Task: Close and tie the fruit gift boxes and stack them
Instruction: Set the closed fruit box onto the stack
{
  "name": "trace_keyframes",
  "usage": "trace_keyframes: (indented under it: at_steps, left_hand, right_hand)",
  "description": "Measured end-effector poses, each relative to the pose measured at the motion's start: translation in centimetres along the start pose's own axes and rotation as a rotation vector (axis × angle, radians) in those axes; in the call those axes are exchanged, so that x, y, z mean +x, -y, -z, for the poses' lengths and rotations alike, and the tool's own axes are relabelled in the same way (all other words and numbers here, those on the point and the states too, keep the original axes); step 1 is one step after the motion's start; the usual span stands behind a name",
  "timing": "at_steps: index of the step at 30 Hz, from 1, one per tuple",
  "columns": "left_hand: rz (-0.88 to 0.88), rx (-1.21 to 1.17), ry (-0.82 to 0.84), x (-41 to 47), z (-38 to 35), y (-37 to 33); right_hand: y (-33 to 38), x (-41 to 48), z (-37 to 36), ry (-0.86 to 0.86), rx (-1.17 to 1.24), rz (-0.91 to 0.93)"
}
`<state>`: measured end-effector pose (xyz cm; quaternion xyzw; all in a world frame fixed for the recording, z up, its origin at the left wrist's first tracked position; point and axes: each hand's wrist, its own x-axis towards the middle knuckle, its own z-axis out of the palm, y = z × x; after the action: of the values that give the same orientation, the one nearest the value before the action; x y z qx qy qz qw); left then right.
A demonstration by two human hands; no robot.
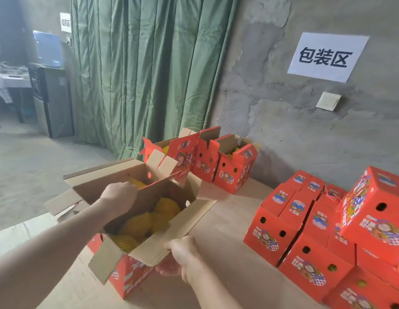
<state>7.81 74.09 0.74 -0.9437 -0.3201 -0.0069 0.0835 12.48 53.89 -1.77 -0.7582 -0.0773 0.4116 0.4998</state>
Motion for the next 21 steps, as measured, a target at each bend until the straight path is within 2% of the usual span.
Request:
trace_keyframes:
  at_steps: [2,4,8,10,12,17,19,21]
  left_hand:
    - [-0.088,0.090,-0.049,-1.0,0.4,-2.2]
    - [-0.053,0.048,-0.004,-1.7,2.4,-3.4]
    - [-0.062,-0.326,0.310,-5.6,7.0,-5.1]
    - [-0.174,-0.399,0.453,-9.2,7.7,-7.0]
    - [-0.348,-0.350,0.500,-13.3,7.6,-9.6]
    - [-0.898,-0.422,0.309,-21.2,9.0,-17.1]
    - [-1.020,-0.370,0.220,-23.3,9.1,-20.5]
    - [-1.041,-0.243,0.078,-24.7,8.5,-23.9]
  right_hand:
    - [-0.3,-0.3,1.0,-0.029,0.000,0.037]
    - [-0.4,-0.8,3.2,-0.085,-0.027,0.107]
    - [-1.5,-4.3,10.9,-0.149,-0.309,0.168]
    - [-2.3,-6.8,14.7,-0.150,-0.504,0.163]
    - [-3.0,-9.4,17.9,-0.136,-0.726,0.149]
    - [-6.2,-16.1,25.6,-0.220,-1.187,0.091]
    - [-7.9,-18.8,28.1,-0.326,-1.332,0.052]
    - [-10.1,-21.3,30.2,-0.490,-1.383,0.066]
